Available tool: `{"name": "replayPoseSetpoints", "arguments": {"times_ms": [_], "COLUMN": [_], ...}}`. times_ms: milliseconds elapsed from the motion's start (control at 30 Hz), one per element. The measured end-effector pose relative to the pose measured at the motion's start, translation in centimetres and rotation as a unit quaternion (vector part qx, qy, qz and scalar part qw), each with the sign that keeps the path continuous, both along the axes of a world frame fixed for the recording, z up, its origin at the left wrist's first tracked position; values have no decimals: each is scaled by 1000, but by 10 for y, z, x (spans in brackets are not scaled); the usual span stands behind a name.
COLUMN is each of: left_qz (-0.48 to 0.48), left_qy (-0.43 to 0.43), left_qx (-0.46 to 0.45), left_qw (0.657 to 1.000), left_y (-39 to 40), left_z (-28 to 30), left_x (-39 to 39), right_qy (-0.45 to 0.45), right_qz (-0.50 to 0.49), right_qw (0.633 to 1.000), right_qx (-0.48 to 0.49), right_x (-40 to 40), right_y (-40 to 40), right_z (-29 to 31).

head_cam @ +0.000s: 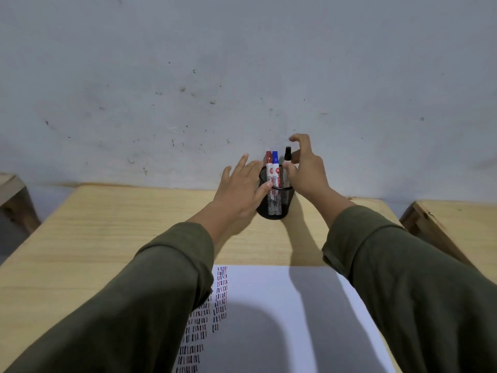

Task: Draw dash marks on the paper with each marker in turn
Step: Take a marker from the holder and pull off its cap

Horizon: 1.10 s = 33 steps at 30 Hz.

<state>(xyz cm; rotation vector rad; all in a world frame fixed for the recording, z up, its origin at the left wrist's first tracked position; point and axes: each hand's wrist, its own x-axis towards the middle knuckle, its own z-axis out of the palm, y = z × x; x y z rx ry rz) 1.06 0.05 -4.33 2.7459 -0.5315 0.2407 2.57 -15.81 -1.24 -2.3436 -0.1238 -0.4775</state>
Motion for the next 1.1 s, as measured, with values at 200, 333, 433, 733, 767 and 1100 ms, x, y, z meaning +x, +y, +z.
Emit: {"name": "replayPoseSetpoints", "arguments": {"times_ms": [200,333,433,733,767,1100], "left_qz": [17,23,-1,-30,-21,150], "left_qy": [-34,-65,-55,2,4,69], "left_qx": [-53,-204,-305,-362,-371,-502], "left_qw": [998,977,951,932,928,849], "left_y": [3,-3,-6,0,1,13], "left_z": [34,65,78,78,79,89], "left_x": [-11,-29,-50,-119,-124,-154], "right_qy": [-86,-92,-65,-16,-4,37], "right_qz": [0,36,67,107,112,103], "right_qw": [993,989,988,984,982,969], "right_qx": [87,114,124,143,150,223], "right_x": [-24,-56,-85,-156,-162,-198], "right_y": [6,8,8,10,8,-4], "right_z": [46,59,51,44,46,70]}}
